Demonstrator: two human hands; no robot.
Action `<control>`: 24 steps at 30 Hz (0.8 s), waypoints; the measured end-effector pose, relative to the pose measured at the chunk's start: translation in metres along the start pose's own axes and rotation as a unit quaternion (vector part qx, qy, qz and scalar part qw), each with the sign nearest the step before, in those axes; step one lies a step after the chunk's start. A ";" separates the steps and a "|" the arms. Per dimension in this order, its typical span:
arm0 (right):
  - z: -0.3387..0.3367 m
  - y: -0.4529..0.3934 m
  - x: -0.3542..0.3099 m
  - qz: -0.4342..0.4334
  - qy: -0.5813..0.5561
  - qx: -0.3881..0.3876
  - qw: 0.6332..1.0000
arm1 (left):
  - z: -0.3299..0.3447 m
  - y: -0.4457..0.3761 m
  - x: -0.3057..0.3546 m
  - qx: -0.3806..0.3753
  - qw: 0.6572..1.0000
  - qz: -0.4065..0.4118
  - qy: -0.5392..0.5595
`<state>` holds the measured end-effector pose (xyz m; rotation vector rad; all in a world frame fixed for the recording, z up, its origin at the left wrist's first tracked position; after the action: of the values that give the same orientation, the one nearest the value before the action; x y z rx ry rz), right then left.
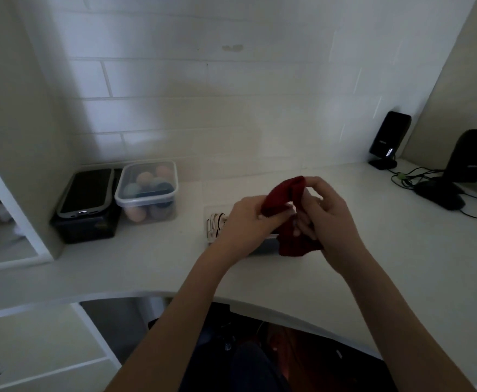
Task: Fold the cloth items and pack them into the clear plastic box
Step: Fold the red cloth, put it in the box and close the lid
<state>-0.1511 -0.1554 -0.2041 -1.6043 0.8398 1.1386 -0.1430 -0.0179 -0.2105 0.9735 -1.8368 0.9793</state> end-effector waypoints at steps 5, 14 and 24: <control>0.004 0.002 0.008 0.028 -0.067 0.014 0.997 | -0.010 0.002 -0.006 0.021 0.917 -0.017 0.398; 0.033 0.016 -0.012 -0.132 0.198 -0.018 0.971 | -0.015 0.011 -0.004 -0.009 0.889 0.070 0.453; 0.016 -0.002 -0.016 -0.088 0.128 -0.003 0.988 | -0.016 0.017 0.002 0.083 0.990 0.038 0.103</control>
<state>-0.1593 -0.1394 -0.1896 -1.8167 0.8390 0.8238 -0.1537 0.0026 -0.2073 0.8700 -1.6489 1.2481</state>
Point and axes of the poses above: each hand's wrist, its own y-axis away from the middle knuckle, its own z-axis out of the palm, x = y × z, the point moved 3 cm from there along -y, towards the middle knuckle, and after that the axes turned 14 degrees about -x, right-handed, at the moved point
